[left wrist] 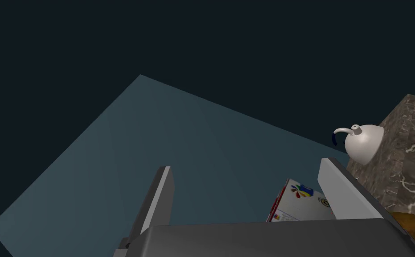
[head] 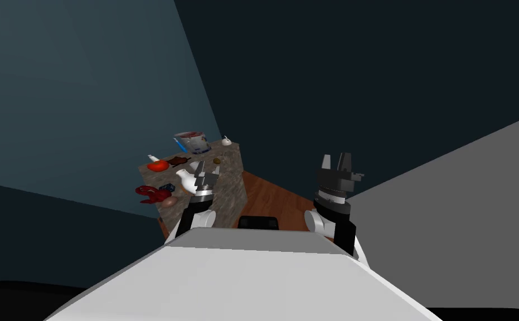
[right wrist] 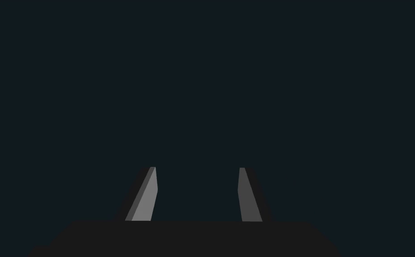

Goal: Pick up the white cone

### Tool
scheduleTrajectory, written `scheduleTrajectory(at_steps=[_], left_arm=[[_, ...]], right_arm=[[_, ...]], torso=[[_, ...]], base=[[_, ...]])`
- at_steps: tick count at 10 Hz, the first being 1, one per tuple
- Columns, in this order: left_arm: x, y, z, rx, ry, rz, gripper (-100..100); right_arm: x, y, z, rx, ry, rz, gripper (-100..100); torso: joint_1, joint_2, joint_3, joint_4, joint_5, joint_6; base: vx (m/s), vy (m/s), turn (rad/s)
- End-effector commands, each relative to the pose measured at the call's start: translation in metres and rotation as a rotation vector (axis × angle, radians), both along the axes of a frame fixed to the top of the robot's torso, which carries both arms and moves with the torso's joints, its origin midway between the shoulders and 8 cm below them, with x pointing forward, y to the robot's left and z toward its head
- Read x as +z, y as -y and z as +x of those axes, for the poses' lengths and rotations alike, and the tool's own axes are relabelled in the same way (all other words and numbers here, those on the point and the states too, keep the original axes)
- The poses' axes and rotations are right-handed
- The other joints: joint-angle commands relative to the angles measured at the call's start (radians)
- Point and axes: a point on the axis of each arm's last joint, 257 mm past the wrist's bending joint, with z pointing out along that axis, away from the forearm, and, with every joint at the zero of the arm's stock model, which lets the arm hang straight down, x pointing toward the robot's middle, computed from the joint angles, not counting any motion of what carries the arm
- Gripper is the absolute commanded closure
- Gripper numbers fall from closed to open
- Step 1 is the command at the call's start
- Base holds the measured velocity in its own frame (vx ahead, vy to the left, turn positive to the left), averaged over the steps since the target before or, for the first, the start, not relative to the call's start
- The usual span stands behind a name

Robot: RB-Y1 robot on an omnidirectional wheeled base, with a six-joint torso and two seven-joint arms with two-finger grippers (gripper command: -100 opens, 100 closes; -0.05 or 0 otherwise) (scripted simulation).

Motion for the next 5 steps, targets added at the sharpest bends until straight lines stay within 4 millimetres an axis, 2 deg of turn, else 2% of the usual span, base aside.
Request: scheduleTrajectory(at_steps=[1,5], left_arm=[[-0.018,-0.003,0.006,-0.023,-0.055,-0.039,-100],[-0.056,-0.013,0.015,-0.057,-0.164,-0.137,-100]], right_arm=[[0.000,0.000,0.000,0.000,0.000,0.000,0],[0.000,0.000,0.000,0.000,0.000,0.000,0]], torso=[[0.000,0.000,0.000,0.000,0.000,0.000],[0.003,-0.004,-0.002,-0.001,0.001,0.000]], base=[[-0.077,-0.075,0.072],[-0.025,-0.040,0.070]])
